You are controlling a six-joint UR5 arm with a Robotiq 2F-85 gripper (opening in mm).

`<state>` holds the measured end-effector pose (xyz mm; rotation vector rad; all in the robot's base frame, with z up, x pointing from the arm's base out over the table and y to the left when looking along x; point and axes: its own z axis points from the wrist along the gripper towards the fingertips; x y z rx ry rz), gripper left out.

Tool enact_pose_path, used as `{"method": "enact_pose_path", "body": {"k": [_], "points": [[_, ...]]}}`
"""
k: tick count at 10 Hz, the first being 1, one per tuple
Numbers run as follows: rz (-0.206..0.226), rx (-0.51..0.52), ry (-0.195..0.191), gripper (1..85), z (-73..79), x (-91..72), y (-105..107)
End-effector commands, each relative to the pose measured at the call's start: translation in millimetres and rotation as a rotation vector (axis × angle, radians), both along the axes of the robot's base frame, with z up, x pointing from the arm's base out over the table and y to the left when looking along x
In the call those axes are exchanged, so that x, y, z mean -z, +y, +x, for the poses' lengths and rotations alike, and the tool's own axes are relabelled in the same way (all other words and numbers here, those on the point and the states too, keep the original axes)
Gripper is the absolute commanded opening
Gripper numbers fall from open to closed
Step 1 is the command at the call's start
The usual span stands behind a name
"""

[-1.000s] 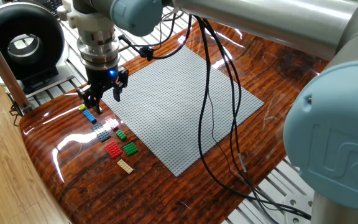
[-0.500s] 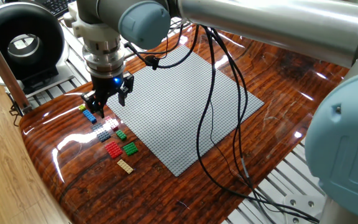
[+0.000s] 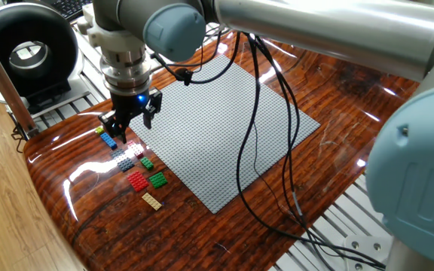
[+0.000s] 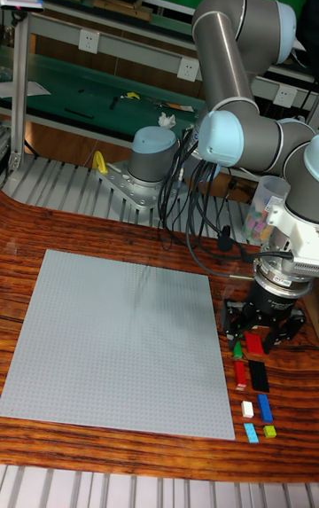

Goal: Build with small Lego blocks

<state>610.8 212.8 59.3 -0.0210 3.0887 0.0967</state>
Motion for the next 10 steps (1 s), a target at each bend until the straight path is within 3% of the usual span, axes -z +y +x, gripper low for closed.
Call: {"method": "enact_pose_path", "body": {"k": [1, 4, 6, 10], "points": [[0.010, -0.004, 0.027, 61.0, -6.5, -1.2, 1], [0.010, -0.022, 0.059, 61.0, -15.3, -1.2, 1], [0.003, -0.023, 0.053, 61.3, -13.7, -1.0, -1], [0.016, -0.010, 0.045, 61.3, -3.5, 19.0, 5]]}}
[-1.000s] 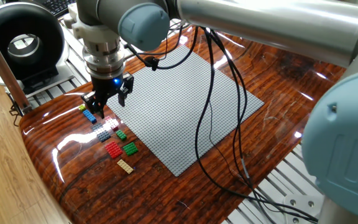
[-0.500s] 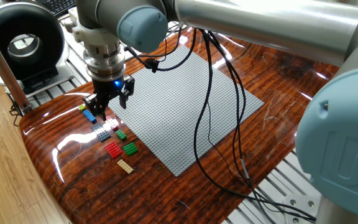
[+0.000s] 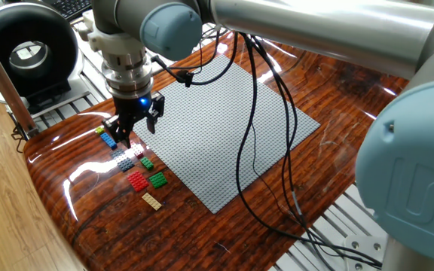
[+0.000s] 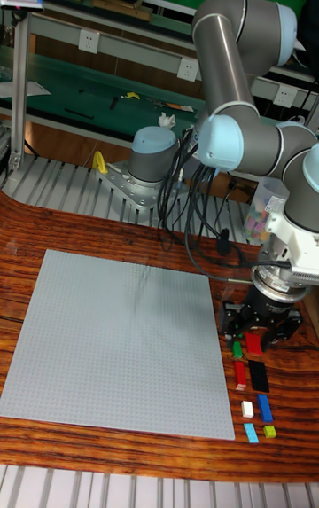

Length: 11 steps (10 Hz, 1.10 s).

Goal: Build with small Lego blocks

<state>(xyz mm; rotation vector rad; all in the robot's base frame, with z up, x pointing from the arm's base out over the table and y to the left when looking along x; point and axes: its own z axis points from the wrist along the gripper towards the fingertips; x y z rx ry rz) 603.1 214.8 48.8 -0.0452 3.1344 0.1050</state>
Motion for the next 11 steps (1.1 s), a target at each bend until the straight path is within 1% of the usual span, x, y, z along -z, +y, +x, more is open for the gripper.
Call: {"method": "enact_pose_path", "body": {"k": [1, 2, 3, 5, 6, 8, 9, 10, 11], "points": [[0.011, 0.008, -0.004, 61.3, 5.4, 14.2, 6], [-0.003, 0.007, -0.012, 61.3, 8.1, 18.2, 5], [-0.002, 0.006, -0.016, 61.3, 10.8, 20.2, 6], [-0.011, 0.008, 0.004, 61.3, 3.5, 14.2, 2], [-0.005, 0.006, 0.019, 61.0, -0.5, 14.1, 3], [0.005, -0.006, 0.014, 61.0, 0.7, 13.9, 6], [0.012, 0.002, 0.002, 61.3, 3.9, 13.8, 8], [0.011, 0.011, -0.013, 61.3, 10.0, 15.7, 9], [0.012, 0.019, -0.020, 61.3, 18.9, 20.7, 16]]}}
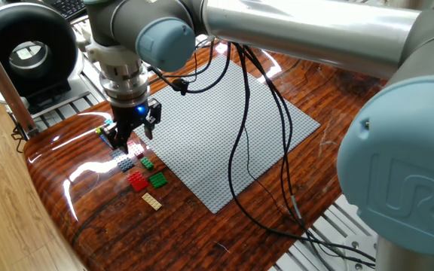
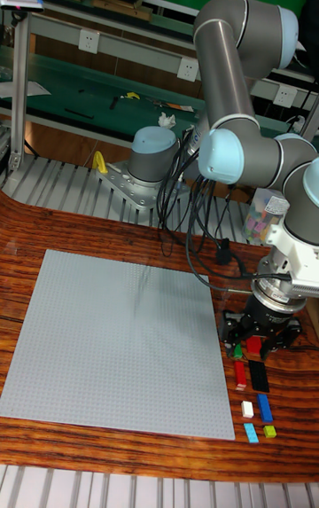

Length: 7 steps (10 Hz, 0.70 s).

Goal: Build with small Lego blocks

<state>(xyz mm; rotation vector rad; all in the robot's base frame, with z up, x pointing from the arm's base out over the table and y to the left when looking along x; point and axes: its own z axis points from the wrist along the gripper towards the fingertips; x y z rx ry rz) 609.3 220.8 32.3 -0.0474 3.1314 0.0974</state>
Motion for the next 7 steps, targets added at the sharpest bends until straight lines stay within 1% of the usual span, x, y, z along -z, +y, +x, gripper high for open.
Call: {"method": "enact_pose_path", "body": {"k": [1, 2, 3, 4, 6, 7], "points": [[0.019, 0.020, -0.025, 61.0, 17.5, 8.2, 11], [0.017, 0.021, -0.031, 61.0, 21.0, 12.4, 11], [0.007, 0.022, -0.031, 60.7, 22.3, 16.0, 7], [0.000, 0.019, -0.032, 60.7, 22.7, 15.0, 3], [0.018, 0.001, -0.033, 60.7, 22.1, 11.9, 7], [0.049, -0.013, -0.039, 61.0, 22.8, 9.8, 15]]}}
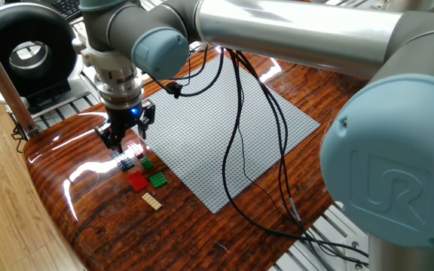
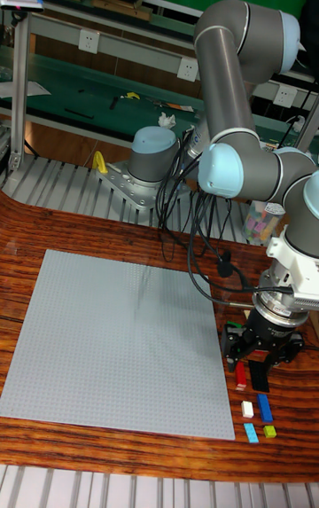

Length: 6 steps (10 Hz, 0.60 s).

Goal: Build with small Lego blocks

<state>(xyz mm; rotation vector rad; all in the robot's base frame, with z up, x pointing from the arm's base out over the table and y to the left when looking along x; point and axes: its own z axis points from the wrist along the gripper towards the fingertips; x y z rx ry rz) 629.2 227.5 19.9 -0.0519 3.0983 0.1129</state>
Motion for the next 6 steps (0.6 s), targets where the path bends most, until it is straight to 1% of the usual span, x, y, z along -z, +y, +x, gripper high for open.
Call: {"method": "enact_pose_path", "body": {"k": [1, 2, 3, 4, 5, 6], "points": [[0.035, -0.007, 0.007, 61.0, -0.7, -2.4, 7], [0.036, -0.008, 0.020, 61.0, -3.9, -2.3, 8], [0.029, -0.006, 0.015, 61.0, -2.7, -2.2, 6], [0.002, -0.008, 0.001, 60.3, 0.9, -1.7, -1], [-0.007, -0.008, -0.012, 59.7, 5.2, -0.3, -4], [0.002, -0.008, -0.020, 59.7, 11.0, 6.2, -7]]}}
